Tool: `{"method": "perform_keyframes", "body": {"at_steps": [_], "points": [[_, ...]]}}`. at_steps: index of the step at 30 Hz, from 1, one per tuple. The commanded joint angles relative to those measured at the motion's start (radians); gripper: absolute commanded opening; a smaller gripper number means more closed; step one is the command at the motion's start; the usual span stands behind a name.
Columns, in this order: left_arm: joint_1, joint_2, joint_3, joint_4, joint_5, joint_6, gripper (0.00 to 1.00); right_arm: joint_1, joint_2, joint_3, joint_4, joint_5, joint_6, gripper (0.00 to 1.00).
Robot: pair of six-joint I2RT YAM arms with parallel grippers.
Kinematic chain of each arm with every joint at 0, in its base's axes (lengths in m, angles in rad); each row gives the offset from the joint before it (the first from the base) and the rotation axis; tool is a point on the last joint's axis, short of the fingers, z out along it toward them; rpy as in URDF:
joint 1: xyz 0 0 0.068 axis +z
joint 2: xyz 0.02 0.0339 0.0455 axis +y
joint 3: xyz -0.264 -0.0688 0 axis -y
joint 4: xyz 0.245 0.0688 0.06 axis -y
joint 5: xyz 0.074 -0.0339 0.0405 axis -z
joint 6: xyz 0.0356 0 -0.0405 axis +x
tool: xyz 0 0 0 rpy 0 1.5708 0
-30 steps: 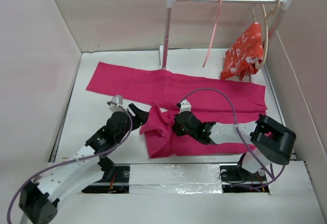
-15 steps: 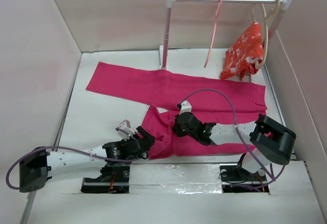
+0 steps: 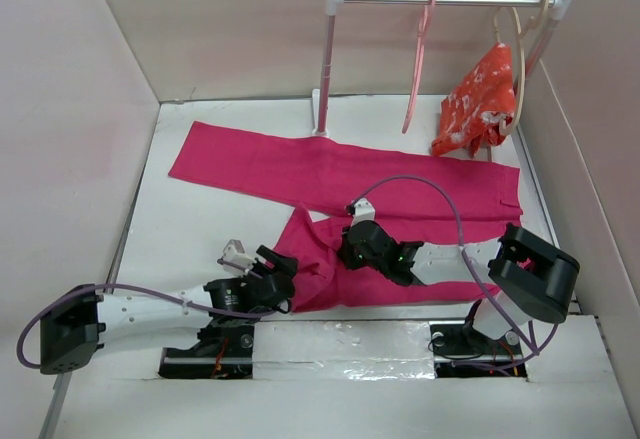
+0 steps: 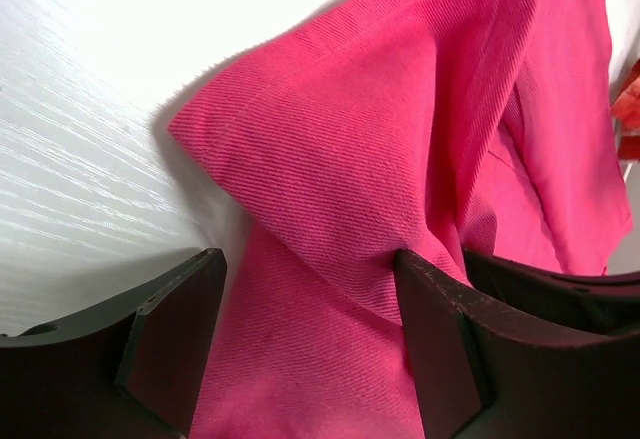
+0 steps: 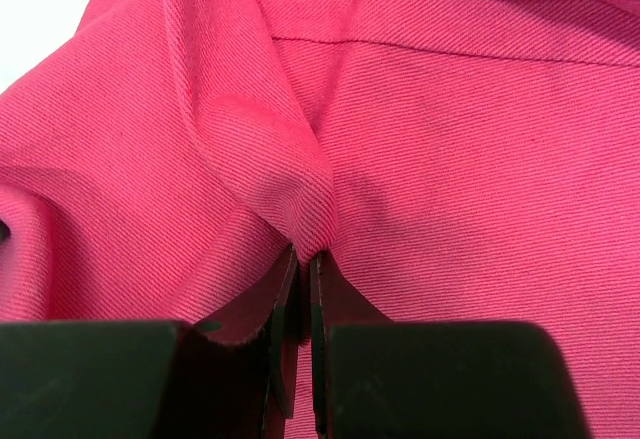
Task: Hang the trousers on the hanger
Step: Flatten out the trousers at the center of the board.
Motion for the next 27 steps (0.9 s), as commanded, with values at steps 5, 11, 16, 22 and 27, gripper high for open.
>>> {"method": "perform_keyframes", "body": {"at_steps": [5,11,16,22,27], "points": [[0.024,0.05,-0.014,-0.076,-0.188,-0.161,0.62,0.006,-0.027,-0.015,0.069,-0.028,-0.005,0.08],[0.043,0.053,-0.006,-0.093,-0.246,-0.189,0.59,0.006,-0.044,-0.029,0.075,-0.041,-0.002,0.08],[0.141,0.052,-0.016,0.017,-0.24,-0.059,0.56,0.006,-0.063,-0.043,0.073,-0.044,0.003,0.07],[0.216,0.047,-0.037,0.146,-0.223,0.056,0.47,0.006,-0.067,-0.051,0.075,-0.051,0.008,0.07],[0.25,0.029,-0.062,0.23,-0.205,0.13,0.36,0.015,-0.07,-0.055,0.078,-0.051,0.011,0.07]]}}
